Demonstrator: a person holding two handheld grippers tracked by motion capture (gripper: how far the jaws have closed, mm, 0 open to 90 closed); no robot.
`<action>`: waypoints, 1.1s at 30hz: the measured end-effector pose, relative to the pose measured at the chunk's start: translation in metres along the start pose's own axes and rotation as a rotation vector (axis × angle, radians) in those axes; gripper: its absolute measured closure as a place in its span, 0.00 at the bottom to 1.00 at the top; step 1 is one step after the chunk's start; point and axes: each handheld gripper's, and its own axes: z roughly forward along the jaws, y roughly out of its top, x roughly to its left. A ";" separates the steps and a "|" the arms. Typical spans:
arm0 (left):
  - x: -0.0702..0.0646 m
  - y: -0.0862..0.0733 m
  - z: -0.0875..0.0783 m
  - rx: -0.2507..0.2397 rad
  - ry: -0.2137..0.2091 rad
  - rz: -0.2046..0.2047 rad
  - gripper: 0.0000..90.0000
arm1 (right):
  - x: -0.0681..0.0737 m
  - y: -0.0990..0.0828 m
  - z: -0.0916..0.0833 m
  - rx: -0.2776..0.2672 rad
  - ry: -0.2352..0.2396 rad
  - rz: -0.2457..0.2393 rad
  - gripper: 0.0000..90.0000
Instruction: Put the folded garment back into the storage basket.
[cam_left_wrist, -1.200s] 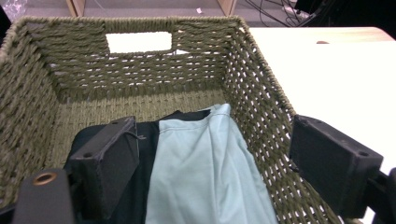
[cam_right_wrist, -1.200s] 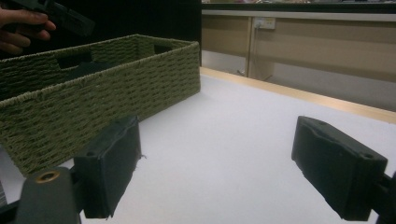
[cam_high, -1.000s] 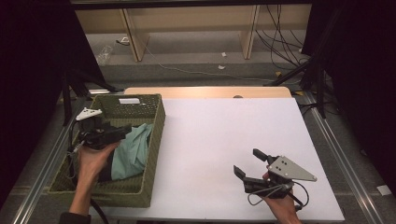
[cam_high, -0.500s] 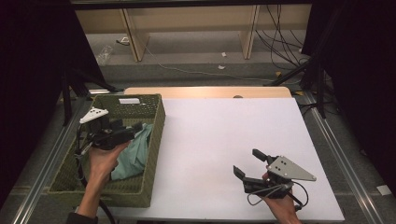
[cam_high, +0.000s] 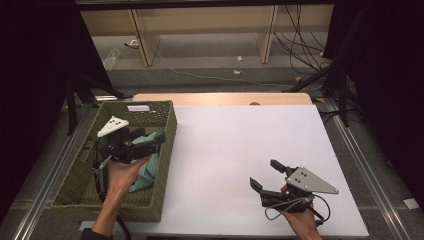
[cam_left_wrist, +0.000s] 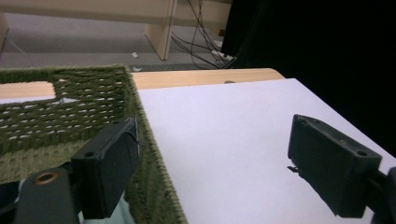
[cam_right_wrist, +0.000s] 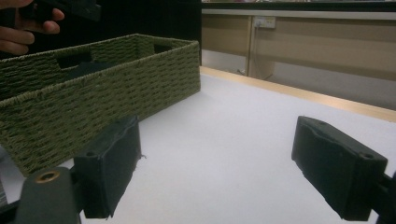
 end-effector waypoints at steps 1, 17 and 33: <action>-0.002 0.000 0.001 -0.006 -0.008 0.004 0.18 | 0.000 0.000 0.000 0.000 0.000 0.000 0.18; -0.034 -0.013 0.013 -0.076 -0.195 0.038 0.18 | 0.000 0.000 0.000 -0.002 0.003 0.000 0.18; -0.058 -0.023 0.020 -0.094 -0.256 0.128 0.18 | 0.000 0.000 0.000 -0.004 0.003 -0.003 0.18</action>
